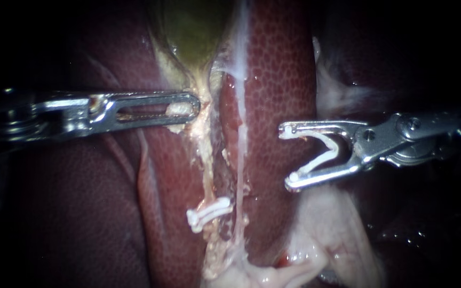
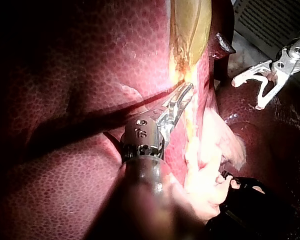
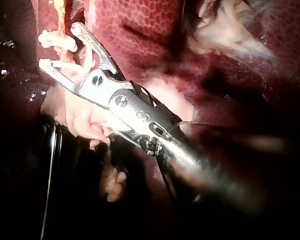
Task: Clipping third clip left tube
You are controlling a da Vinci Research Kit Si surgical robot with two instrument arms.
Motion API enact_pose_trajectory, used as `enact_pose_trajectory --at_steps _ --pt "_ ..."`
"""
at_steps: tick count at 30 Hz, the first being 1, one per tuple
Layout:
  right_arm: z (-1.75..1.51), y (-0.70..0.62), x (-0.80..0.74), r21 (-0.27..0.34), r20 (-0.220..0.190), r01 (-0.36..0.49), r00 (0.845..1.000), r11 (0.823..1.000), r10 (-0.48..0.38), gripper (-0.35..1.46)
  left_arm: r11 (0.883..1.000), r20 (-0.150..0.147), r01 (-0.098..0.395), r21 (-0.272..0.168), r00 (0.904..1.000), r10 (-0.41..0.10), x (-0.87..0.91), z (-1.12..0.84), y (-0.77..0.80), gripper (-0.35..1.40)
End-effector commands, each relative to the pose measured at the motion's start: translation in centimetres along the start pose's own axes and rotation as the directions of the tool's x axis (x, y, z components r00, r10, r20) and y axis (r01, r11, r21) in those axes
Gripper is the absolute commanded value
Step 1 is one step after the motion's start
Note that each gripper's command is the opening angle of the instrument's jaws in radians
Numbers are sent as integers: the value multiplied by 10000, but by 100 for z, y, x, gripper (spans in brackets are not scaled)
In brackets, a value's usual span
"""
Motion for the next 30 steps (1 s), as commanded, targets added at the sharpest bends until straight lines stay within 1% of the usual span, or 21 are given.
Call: enact_pose_trajectory --at_steps 1,5,8,10,11,15,19,23,30 --pt "0 0 0 0 0 0 10000 10000 0 60 10000 -3 -3 4 10000 3 0 -1 0 -28" --pt "0 0 0 -1 -1 0 10000 10000 0 60 10000 -40 16 51 10000 -15 -5 -6 1 -28" --pt "0 0 0 -1 0 1 10000 10000 -1 60 9999 -108 60 131 9999 -58 -15 -17 3 -28" --pt "0 0 0 -2 0 1 10000 10000 -1 60 9999 -81 98 39 9999 -97 -24 -27 5 -27" --pt "0 0 -1 -2 0 1 10000 10000 -1 60 9999 -115 113 22 9999 -113 -27 -31 5 -27" --pt "0 0 -1 -2 0 2 10000 10000 -2 60 9998 66 192 -85 9998 -191 -41 -56 3 -25" --pt "0 0 -1 -1 0 5 10000 10000 -5 60 9993 281 346 -122 9990 -342 -54 -78 -3 -25" --pt "1 0 -1 -3 -2 4 10000 10000 -4 60 9996 356 268 -118 9990 -263 -59 -85 -8 -25" --pt "2 0 -1 -7 -8 6 10000 10000 -6 60 9996 361 265 -123 9990 -261 -58 -85 -9 -25"
